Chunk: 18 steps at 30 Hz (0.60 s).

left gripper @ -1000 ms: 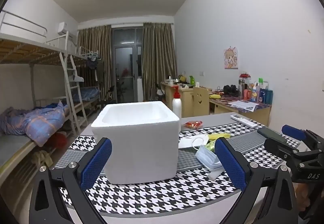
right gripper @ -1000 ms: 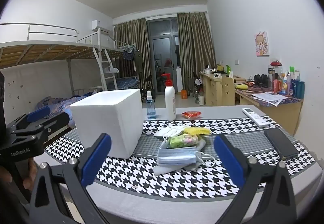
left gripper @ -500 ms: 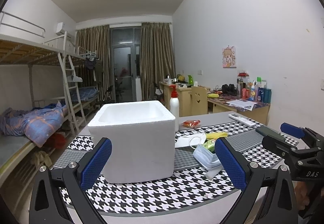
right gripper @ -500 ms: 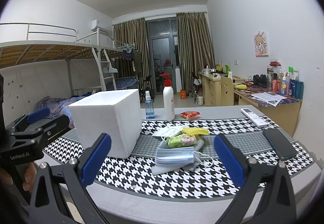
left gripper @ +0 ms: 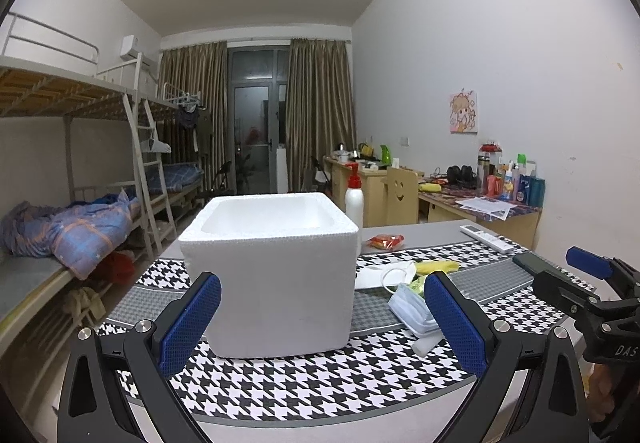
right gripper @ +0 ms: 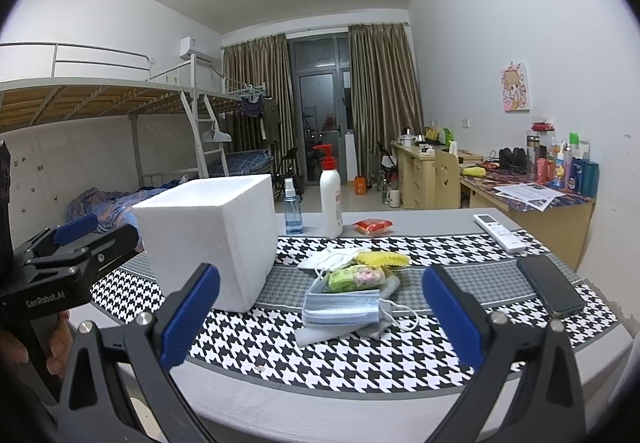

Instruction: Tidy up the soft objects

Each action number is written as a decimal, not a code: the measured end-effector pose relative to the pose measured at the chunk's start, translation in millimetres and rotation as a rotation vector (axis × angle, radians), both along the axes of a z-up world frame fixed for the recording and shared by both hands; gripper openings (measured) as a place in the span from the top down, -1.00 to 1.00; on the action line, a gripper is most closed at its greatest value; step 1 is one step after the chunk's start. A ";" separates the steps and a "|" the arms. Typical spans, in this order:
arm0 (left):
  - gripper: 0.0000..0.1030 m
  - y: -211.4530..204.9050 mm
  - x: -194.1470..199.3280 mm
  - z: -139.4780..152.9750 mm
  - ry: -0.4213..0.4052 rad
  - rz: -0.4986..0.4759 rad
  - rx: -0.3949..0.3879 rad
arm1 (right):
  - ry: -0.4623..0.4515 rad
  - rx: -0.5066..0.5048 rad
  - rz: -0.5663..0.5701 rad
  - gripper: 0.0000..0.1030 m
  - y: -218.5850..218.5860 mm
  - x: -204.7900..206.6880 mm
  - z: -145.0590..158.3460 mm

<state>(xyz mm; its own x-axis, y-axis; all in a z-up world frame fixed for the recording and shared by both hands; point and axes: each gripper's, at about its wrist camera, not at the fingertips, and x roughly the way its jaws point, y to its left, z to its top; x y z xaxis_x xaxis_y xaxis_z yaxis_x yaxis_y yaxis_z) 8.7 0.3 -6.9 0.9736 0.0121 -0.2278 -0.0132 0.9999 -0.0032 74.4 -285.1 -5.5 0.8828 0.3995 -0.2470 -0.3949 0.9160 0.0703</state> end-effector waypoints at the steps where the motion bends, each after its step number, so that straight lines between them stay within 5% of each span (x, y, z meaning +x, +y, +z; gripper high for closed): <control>1: -0.98 0.1 0.7 -0.1 0.002 0.000 0.001 | 0.000 -0.001 0.000 -0.99 0.2 0.0 -0.1; 18: -0.98 -6.8 12.1 -1.7 0.033 -0.022 0.018 | 0.016 0.004 -0.001 -0.99 -3.2 7.5 -3.8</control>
